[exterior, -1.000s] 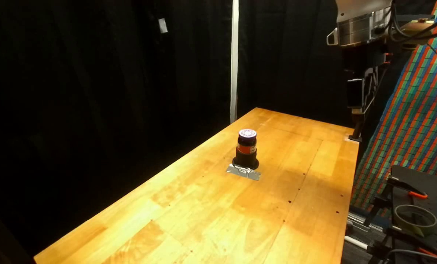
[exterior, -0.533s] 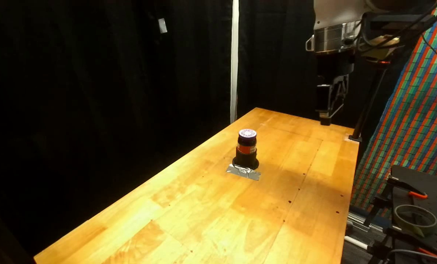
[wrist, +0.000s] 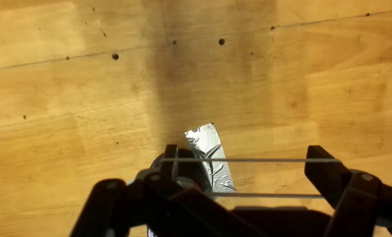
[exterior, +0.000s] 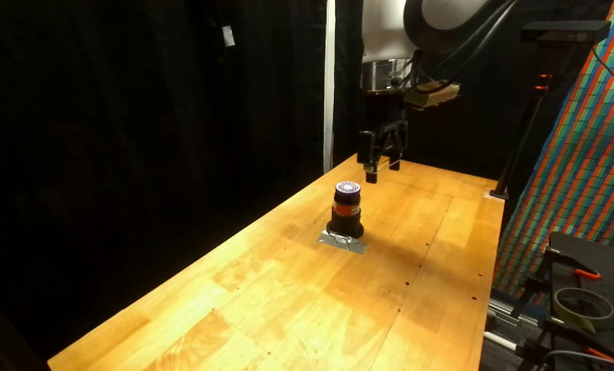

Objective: Put a rubber band on the bottom of the cup

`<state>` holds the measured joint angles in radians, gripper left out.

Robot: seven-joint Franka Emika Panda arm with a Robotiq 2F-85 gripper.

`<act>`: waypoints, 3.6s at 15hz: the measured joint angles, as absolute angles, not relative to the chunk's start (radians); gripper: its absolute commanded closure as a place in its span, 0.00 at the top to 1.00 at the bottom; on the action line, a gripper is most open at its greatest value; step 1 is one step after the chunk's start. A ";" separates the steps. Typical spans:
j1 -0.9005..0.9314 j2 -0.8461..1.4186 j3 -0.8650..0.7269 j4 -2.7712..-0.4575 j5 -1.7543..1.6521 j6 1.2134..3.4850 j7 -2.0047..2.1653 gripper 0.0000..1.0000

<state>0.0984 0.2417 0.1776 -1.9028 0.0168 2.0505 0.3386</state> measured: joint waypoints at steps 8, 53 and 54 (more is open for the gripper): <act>0.156 0.617 0.058 -1.496 -0.088 1.942 0.327 1.00; 0.153 0.758 0.062 -1.369 -0.083 1.779 0.070 1.00; 0.154 0.733 0.064 -1.413 -0.077 1.804 0.076 1.00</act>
